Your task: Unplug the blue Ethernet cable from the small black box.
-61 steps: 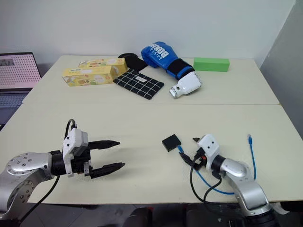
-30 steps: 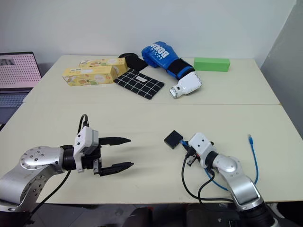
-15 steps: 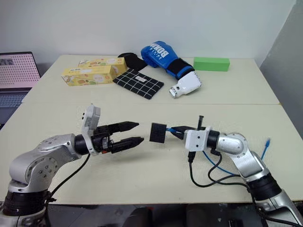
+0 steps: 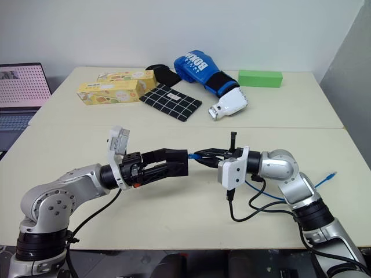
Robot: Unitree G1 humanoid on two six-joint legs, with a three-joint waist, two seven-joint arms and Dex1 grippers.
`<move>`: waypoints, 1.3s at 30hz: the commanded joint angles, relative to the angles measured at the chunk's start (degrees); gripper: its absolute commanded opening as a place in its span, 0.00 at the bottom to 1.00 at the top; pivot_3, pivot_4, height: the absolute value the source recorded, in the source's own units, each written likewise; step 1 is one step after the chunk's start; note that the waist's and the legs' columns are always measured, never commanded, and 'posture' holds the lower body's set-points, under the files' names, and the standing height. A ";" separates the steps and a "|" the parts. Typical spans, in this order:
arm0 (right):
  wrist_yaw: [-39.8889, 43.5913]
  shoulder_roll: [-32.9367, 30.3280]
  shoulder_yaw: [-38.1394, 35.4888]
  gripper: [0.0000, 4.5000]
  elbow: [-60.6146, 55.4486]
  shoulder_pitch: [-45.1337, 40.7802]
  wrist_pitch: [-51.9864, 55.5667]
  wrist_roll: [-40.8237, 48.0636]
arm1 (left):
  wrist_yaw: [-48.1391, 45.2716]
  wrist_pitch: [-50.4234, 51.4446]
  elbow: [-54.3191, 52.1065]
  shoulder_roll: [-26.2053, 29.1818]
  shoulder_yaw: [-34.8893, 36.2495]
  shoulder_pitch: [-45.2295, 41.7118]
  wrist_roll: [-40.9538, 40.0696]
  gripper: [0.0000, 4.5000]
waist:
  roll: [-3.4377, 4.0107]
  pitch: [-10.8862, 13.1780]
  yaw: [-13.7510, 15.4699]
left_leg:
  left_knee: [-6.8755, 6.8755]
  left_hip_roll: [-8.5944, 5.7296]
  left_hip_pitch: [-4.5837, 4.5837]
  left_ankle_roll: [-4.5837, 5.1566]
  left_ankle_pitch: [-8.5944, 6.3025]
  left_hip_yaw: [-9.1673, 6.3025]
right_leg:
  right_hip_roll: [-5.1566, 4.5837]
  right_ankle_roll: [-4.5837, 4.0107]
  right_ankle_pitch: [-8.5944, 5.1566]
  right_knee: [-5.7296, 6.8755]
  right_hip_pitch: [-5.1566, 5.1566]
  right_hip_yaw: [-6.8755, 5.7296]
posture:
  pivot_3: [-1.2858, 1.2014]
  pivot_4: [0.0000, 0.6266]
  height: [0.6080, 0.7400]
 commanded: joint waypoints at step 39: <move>5.35 -8.27 -4.94 0.76 -20.01 4.15 51.18 40.70 | -18.47 -14.49 6.92 3.08 -7.05 -1.48 11.82 0.17 | 0.02 0.01 0.07 | 0.01 0.03 -0.06 0.03 -0.01 -0.13 | -0.08 0.00 0.00 -0.04 0.02 0.03 | 0.52 0.24 1.00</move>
